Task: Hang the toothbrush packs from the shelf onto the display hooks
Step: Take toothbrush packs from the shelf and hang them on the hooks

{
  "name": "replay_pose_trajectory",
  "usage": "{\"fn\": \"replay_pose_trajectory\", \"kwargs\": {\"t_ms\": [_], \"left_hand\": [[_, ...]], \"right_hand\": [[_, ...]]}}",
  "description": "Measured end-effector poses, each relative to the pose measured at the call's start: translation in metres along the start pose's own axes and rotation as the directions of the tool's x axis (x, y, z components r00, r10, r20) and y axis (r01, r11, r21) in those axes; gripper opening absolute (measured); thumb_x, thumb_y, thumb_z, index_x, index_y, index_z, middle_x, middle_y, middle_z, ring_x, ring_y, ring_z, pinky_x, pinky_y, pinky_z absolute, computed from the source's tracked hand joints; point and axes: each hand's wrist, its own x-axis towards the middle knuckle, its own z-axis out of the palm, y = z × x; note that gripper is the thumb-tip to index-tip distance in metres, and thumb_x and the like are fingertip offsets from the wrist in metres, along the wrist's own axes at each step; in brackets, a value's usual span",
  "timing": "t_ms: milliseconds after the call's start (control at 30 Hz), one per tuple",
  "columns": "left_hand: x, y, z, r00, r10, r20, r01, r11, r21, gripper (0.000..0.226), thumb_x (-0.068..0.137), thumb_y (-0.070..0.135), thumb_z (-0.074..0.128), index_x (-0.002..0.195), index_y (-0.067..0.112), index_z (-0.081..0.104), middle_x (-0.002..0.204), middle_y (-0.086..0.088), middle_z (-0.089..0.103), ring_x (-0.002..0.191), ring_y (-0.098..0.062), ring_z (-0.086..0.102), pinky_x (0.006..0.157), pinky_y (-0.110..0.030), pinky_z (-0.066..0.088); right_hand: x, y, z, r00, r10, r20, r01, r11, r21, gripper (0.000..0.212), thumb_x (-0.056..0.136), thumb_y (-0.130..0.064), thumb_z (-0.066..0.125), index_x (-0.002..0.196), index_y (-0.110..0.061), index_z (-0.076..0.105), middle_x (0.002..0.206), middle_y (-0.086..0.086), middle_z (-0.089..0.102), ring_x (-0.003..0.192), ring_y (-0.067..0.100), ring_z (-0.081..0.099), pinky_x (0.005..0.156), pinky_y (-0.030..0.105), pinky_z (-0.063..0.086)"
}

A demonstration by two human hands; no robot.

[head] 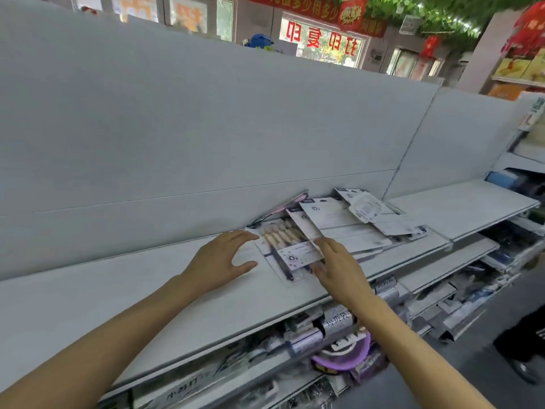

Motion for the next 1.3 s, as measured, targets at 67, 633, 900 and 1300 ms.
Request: {"fn": "replay_pose_trajectory", "kwargs": {"t_ms": [67, 633, 900, 1300], "left_hand": [[0.023, 0.005, 0.021, 0.996, -0.09, 0.007, 0.09, 0.996, -0.007, 0.059, 0.089, 0.061, 0.056, 0.143, 0.042, 0.04, 0.148, 0.02, 0.042, 0.136, -0.004, 0.04, 0.105, -0.026, 0.04], [0.098, 0.009, 0.082, 0.829, -0.552, -0.095, 0.56, 0.81, 0.174, 0.093, 0.072, 0.083, 0.029, 0.145, 0.026, 0.043, 0.144, 0.001, 0.05, 0.134, -0.023, 0.038, 0.106, -0.039, 0.031], [0.101, 0.019, 0.079, 0.743, -0.661, -0.104, 0.584, 0.716, -0.383, 0.076, 0.072, 0.021, 0.082, 0.14, 0.021, 0.048, 0.134, -0.011, 0.041, 0.13, -0.027, 0.042, 0.105, -0.027, 0.034], [0.042, 0.052, 0.019, 0.642, -0.766, -0.02, 0.2, 0.193, -0.961, 0.038, 0.077, -0.005, 0.077, 0.111, 0.007, 0.066, 0.111, -0.014, 0.073, 0.091, -0.022, 0.072, 0.075, -0.03, 0.059]], "right_hand": [[0.016, 0.023, 0.005, 0.999, -0.01, 0.049, 0.01, 1.0, 0.008, 0.051, 0.096, -0.02, 0.057, 0.143, -0.009, 0.041, 0.143, 0.007, 0.046, 0.13, 0.027, 0.046, 0.101, 0.035, 0.043], [0.044, 0.056, 0.038, 0.981, -0.184, 0.067, 0.195, 0.924, -0.33, 0.075, 0.043, -0.011, 0.079, 0.115, 0.007, 0.069, 0.116, 0.021, 0.07, 0.118, 0.042, 0.062, 0.098, 0.05, 0.053], [0.042, 0.056, 0.034, 0.972, -0.236, 0.02, 0.227, 0.904, -0.362, 0.061, 0.05, -0.001, 0.081, 0.108, 0.012, 0.069, 0.103, 0.024, 0.073, 0.116, 0.038, 0.064, 0.095, 0.042, 0.056], [0.013, -0.019, -0.016, 0.95, -0.211, -0.23, 0.243, 0.962, 0.124, 0.069, 0.087, 0.006, 0.051, 0.15, -0.016, 0.035, 0.138, 0.007, 0.058, 0.116, 0.024, 0.062, 0.089, 0.028, 0.051]]}}
